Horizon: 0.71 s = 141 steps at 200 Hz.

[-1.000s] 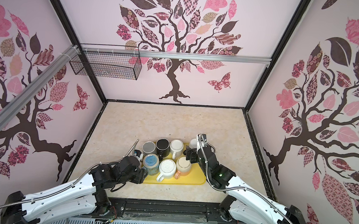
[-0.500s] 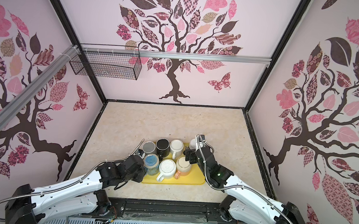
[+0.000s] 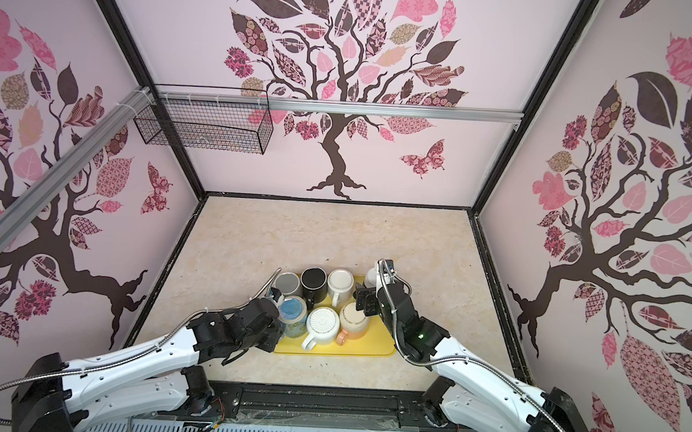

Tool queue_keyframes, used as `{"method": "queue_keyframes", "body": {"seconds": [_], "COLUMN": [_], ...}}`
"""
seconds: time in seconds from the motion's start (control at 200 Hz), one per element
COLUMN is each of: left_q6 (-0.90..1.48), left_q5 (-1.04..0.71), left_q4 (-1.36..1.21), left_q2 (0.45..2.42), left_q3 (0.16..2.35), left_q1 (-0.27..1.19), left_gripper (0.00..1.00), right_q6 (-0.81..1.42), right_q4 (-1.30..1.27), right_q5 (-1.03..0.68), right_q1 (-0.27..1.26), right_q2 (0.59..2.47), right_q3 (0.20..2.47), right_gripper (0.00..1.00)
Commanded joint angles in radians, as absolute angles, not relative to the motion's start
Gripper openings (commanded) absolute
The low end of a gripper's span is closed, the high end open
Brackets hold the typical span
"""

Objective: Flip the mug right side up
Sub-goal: 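Lower the left gripper and close it on the blue butterfly mug's handle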

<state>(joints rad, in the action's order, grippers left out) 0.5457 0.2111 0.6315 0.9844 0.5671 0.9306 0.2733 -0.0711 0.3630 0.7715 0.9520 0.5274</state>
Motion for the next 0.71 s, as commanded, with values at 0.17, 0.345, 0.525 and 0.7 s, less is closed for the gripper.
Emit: {"method": "queue_keyframes", "body": {"seconds": [0.17, 0.345, 0.525, 0.7], "left_q6": [0.535, 0.537, 0.534, 0.521], "left_q5": [0.248, 0.268, 0.273, 0.280], "left_q4": [0.615, 0.624, 0.620, 0.617], "left_q2": [1.023, 1.070, 1.093, 1.097], "left_q3": [0.620, 0.634, 0.647, 0.658], "left_q1": [0.930, 0.929, 0.930, 0.930], "left_gripper": [0.35, 0.38, 0.38, 0.35], "right_q6": [0.277, 0.276, 0.276, 0.278], "right_q4": [-0.087, -0.086, -0.087, -0.092], "right_q5": [0.350, 0.348, 0.348, 0.342], "right_q1": [0.777, 0.778, 0.778, 0.777], "right_q2": [0.961, 0.955, 0.951, 0.948], "right_q3": [0.528, 0.525, 0.522, 0.518], "right_gripper": [0.89, 0.89, 0.89, 0.89]}}
